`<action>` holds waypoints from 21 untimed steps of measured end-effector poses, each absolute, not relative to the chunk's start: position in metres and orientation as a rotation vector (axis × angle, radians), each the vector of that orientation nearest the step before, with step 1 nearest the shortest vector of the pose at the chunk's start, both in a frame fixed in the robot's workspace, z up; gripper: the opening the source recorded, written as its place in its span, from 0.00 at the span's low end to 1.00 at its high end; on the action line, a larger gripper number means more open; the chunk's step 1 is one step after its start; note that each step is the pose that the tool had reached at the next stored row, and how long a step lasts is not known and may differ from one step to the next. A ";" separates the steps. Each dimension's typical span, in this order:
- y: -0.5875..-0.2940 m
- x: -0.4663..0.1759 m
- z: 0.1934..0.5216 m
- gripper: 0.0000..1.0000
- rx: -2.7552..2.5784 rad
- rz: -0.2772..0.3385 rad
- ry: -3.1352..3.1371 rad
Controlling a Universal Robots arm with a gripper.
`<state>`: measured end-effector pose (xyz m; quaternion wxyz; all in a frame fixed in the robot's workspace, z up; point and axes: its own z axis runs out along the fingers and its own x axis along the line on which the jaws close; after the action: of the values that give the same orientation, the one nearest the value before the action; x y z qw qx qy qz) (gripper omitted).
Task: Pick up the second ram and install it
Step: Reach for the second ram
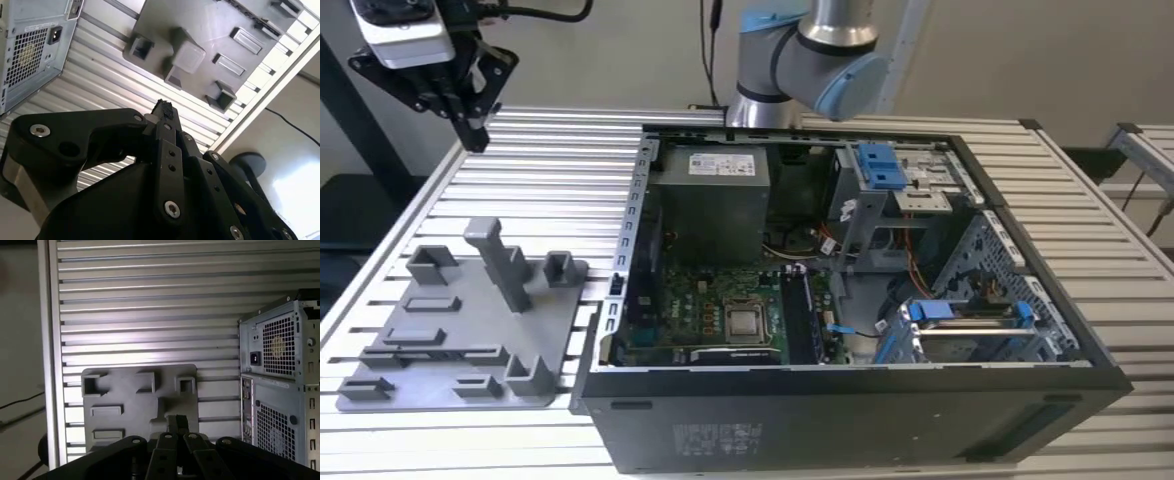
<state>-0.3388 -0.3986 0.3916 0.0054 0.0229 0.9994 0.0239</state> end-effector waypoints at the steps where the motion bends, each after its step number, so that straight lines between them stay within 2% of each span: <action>1: -0.399 -0.340 0.392 0.11 0.061 0.075 3.130; 21: -0.398 -0.375 0.390 0.11 -0.031 0.075 3.130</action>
<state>-0.3749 -0.3982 0.3900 0.0053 -0.0099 0.9996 0.0241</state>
